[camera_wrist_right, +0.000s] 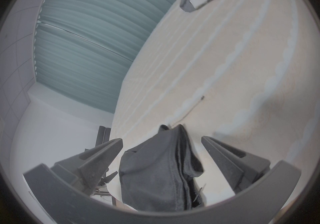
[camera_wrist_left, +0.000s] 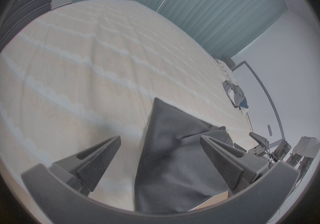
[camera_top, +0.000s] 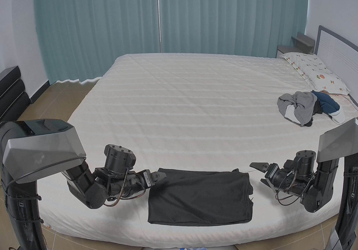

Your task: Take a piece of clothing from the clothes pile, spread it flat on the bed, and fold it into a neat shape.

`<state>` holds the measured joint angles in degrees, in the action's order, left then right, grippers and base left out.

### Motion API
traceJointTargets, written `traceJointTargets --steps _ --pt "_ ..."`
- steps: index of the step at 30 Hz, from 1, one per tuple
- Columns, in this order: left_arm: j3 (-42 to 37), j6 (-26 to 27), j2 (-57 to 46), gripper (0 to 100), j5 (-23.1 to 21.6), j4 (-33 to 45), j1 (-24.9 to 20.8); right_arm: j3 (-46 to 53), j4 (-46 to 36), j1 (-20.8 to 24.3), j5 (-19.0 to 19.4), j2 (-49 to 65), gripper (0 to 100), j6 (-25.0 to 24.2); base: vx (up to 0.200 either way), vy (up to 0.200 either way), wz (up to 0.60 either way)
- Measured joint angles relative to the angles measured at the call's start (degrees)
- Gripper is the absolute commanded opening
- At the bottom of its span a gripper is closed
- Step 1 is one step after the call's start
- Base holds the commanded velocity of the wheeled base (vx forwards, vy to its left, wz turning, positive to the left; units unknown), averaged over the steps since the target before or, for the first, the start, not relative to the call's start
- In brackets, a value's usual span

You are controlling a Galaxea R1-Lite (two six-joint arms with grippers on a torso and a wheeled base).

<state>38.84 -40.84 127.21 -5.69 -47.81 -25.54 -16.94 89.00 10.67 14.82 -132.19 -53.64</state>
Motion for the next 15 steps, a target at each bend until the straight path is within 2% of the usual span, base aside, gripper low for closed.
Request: traceJointTargets --steps 10,15 --pt "-3.4 0.1 -9.9 100 6.6 -0.2 1.6 6.8 0.0 0.7 -0.1 12.5 100 4.5 0.0 0.0 0.0" --pt "-7.1 1.5 -19.4 100 9.1 -0.2 2.4 11.5 -0.8 0.2 -0.3 21.3 100 9.3 0.0 0.0 0.0"
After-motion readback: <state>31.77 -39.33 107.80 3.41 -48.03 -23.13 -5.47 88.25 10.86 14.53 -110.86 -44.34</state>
